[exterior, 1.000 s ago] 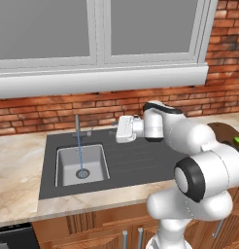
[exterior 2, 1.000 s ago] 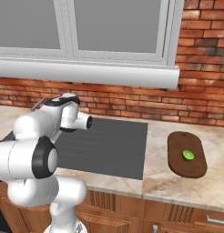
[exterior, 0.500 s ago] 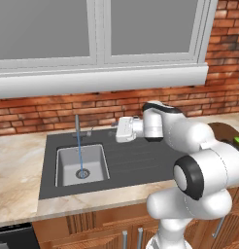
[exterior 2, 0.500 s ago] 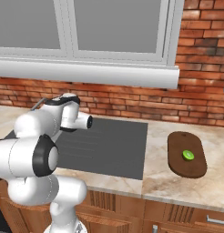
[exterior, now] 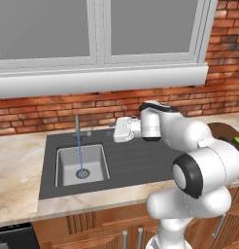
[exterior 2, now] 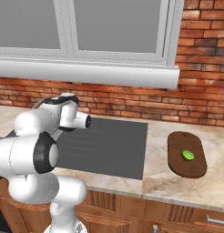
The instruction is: Pick the kiwi from the sink and place it on the cutting board to airdry. Then turn off the sink faucet.
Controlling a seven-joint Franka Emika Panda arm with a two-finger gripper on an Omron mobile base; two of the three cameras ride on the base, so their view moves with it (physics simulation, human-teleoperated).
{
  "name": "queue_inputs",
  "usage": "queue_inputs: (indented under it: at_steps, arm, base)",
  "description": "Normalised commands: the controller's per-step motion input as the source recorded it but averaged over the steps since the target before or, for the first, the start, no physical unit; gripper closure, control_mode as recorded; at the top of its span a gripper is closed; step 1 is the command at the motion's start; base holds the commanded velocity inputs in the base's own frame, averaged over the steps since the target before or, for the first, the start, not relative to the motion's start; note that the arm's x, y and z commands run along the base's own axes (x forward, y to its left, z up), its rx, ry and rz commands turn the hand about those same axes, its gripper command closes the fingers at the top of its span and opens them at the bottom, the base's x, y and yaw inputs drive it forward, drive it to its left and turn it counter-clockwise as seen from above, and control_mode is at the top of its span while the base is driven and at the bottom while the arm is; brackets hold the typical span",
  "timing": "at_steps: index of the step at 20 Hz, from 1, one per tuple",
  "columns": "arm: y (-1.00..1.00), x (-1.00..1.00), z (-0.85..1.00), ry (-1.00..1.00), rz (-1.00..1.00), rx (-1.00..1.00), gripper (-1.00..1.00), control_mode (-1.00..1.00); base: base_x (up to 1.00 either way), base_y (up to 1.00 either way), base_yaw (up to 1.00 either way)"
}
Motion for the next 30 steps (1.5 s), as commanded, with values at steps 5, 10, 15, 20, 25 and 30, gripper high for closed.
queue_inputs:
  at_steps: [5, 10, 15, 20, 25, 30]
  arm:
    - [0.00, 0.01, -0.08, 0.01, 0.00, 0.00, -1.00, -1.00]
    - [0.00, 0.03, -0.09, 0.00, 0.00, 0.00, -1.00, -1.00]
    - [0.00, 0.07, -0.03, 0.00, 0.00, 0.00, -1.00, -1.00]
    - [0.00, 0.00, -0.08, 0.00, 0.00, 0.00, -1.00, -1.00]
    - [0.00, 0.00, -0.14, 0.00, 0.00, 0.00, -1.00, -1.00]
    - [0.00, 0.05, -0.04, 0.00, 0.00, 0.00, -1.00, -1.00]
  base:
    - [0.00, 0.00, 0.00]
    - [0.00, 0.00, 0.00]
    - [0.00, 0.00, 0.00]
    - [0.00, 0.00, 0.00]
    - [0.00, 0.00, 0.00]
    - [0.00, 0.00, 0.00]
